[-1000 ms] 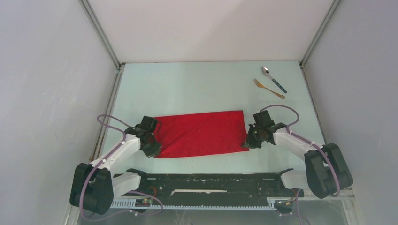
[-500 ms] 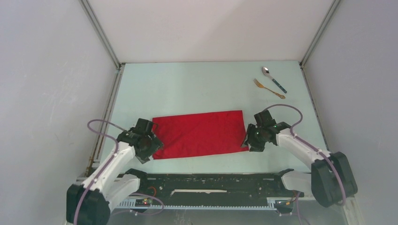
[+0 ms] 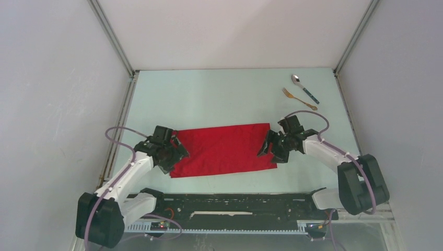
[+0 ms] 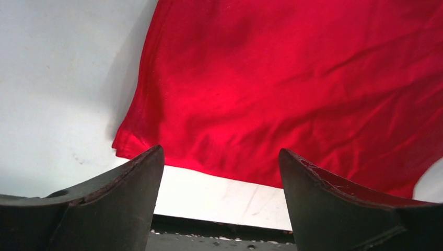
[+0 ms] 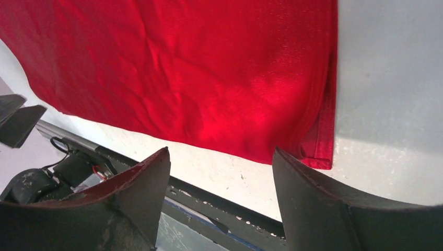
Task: Fold the napkin into a case and place the utensils inside
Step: Fold and flatten the napkin at the center of the board, then pick up the rectangle-folded napkin from the center of the board.
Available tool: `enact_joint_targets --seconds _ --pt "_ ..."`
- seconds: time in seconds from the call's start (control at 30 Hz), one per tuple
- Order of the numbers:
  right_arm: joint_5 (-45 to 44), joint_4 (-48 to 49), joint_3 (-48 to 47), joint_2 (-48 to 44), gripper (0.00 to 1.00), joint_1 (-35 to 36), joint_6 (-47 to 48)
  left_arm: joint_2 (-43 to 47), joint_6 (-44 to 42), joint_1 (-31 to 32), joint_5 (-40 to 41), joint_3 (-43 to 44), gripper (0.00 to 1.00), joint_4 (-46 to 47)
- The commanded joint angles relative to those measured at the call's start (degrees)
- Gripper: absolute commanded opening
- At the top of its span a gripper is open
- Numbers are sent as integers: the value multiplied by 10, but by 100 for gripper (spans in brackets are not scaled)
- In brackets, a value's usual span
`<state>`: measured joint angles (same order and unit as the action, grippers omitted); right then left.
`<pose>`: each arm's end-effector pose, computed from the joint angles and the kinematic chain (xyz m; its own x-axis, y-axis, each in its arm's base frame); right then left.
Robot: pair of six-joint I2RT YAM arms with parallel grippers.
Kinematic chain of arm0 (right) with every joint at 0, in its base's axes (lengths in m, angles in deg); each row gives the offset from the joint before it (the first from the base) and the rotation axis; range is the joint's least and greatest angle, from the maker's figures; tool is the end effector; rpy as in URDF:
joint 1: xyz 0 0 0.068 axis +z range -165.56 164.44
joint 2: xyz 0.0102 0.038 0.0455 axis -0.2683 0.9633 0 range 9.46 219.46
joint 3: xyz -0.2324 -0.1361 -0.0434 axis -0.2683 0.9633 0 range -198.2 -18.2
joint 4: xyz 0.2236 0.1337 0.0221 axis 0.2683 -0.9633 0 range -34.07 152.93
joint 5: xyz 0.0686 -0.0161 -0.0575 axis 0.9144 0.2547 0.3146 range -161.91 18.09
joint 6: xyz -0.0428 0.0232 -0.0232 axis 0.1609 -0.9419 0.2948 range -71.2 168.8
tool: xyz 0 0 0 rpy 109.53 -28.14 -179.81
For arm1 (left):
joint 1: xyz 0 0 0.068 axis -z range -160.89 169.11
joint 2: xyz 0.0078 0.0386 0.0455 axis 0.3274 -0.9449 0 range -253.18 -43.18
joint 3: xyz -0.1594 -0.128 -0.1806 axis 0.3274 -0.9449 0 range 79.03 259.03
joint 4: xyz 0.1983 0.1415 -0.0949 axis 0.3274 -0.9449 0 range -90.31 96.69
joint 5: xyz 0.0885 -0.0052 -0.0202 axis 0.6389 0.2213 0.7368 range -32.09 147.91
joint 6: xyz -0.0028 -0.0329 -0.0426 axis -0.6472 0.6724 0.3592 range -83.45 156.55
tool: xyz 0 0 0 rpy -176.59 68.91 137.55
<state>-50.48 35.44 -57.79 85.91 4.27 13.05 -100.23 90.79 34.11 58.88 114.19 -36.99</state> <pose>0.2181 0.0925 0.1746 -0.9596 0.2321 -0.1591 0.1183 0.8458 0.5203 0.1659 -0.0438 0.1995 -0.7185 -0.6474 -0.2542 -0.5662 0.7567 -0.3267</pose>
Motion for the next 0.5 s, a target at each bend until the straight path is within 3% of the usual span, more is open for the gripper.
enact_joint_targets --seconds 0.0,0.3,0.47 --pt "29 35 -6 3 78 1 18 -13 -35 2 -18 -34 87 64" --pt "-66 -40 -4 -41 86 -5 60 -31 -16 2 -12 -82 90 96" --pt "7 5 12 -25 86 -47 75 -30 -13 1 -11 -91 90 97"
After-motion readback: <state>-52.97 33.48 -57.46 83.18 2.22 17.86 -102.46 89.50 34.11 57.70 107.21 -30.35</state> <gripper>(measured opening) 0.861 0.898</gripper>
